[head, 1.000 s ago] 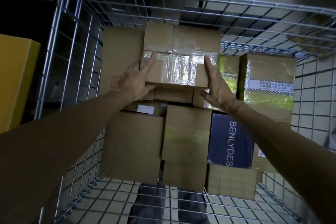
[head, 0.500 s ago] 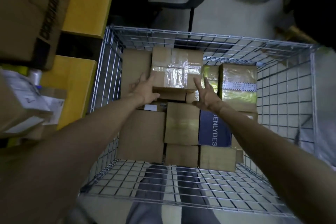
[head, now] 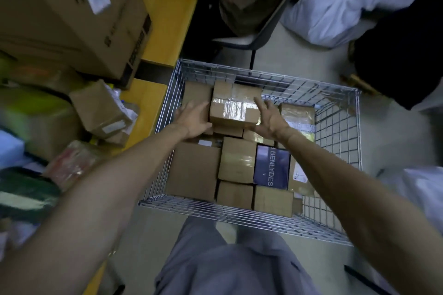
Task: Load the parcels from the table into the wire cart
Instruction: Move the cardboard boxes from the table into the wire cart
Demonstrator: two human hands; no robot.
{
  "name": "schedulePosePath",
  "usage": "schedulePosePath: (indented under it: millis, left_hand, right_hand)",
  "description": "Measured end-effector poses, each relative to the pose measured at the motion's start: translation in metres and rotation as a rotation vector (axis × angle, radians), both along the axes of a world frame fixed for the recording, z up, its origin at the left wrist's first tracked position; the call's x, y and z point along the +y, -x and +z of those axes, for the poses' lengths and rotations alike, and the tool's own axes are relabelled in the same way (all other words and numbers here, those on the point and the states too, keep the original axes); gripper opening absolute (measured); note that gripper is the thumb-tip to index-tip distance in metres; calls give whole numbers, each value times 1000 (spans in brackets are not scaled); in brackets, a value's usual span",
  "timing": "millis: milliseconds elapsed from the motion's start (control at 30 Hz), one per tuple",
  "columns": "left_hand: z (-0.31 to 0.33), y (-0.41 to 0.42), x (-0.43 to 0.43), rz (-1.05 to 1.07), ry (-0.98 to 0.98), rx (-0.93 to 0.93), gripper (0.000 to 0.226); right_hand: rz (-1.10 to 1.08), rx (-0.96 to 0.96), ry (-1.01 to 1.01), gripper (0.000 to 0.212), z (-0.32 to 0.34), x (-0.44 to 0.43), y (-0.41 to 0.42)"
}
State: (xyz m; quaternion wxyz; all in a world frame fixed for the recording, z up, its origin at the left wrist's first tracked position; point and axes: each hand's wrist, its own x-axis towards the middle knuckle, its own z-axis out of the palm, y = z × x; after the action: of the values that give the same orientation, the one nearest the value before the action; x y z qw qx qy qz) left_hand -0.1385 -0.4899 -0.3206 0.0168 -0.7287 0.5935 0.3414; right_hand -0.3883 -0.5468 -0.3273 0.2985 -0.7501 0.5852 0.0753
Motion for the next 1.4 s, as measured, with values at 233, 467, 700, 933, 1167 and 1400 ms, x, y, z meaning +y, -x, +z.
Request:
schedulePosePath:
  millis: [233, 467, 700, 933, 1167, 1400]
  left_hand:
    - [81, 21, 38, 157, 249, -97, 79]
    - [126, 33, 72, 196, 265, -218, 77]
    - [187, 28, 122, 340, 332, -273, 74]
    - [233, -9, 199, 511, 375, -352, 75]
    - [267, -57, 319, 659, 368, -493, 77]
    - [283, -106, 451, 805, 383, -565, 83]
  right_hand:
    - [180, -80, 63, 95, 71, 4, 21]
    - [246, -54, 151, 93, 115, 7, 27]
    - [388, -103, 225, 92, 167, 16, -1]
    - [525, -164, 286, 91, 219, 61, -87]
    - [701, -283, 301, 90, 252, 141, -174]
    - [823, -333, 340, 84, 273, 250, -244]
